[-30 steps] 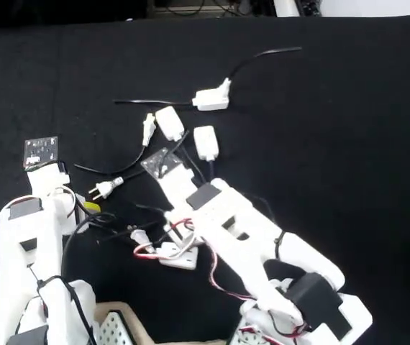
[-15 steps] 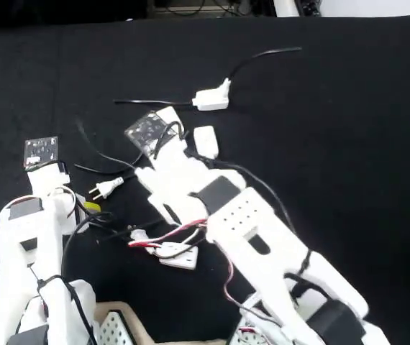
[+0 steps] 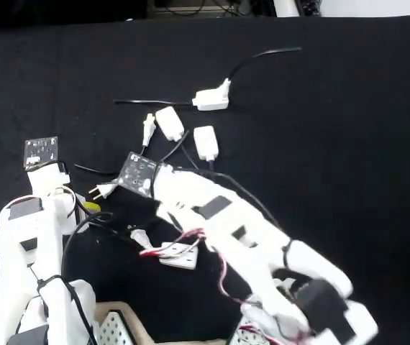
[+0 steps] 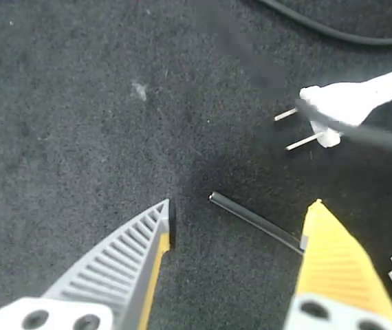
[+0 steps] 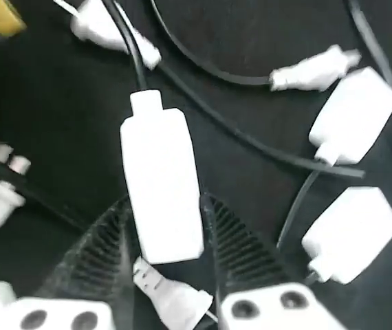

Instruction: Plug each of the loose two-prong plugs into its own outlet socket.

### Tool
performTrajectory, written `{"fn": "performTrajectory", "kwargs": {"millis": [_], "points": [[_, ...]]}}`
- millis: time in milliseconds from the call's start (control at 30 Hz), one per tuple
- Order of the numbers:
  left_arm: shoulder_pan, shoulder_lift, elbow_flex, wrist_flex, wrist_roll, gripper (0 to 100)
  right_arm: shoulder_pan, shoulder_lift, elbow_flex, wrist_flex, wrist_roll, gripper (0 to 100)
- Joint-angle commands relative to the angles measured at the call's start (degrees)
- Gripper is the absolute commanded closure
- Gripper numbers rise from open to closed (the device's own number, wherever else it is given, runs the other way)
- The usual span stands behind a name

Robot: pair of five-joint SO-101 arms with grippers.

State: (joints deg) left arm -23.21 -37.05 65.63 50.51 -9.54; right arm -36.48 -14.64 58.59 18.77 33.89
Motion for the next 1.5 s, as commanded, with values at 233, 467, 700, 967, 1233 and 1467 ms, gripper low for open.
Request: {"fn": "performTrajectory", "kwargs": {"millis": [233, 467, 700, 967, 1233, 1467], "points": [[-0.13, -1.23, 0.75, -1.05, -0.53, 70, 1.49, 2.42, -6.90, 11.16, 0.00, 77.9], [-0.04, -1.23, 0.75, -1.05, -0.53, 70, 1.67, -7.96, -14.90, 27.52, -5.80, 77.9], [-0.04, -1.23, 0.75, -1.05, -0.53, 70, 2.46, -9.45, -15.52, 20.75, -26.55, 90.3], [-0.31, -1.23, 0.84, -1.05, -0.53, 70, 3.25, -1.98, -15.25, 17.49, -34.90, 98.5], [-0.22, -1.23, 0.84, -1.05, -0.53, 70, 5.27, -3.47, -16.92, 39.21, -10.20, 93.3], [-0.31, -1.23, 0.84, -1.05, -0.53, 70, 7.30, -3.38, -13.23, 41.85, -0.18, 81.2]]}}
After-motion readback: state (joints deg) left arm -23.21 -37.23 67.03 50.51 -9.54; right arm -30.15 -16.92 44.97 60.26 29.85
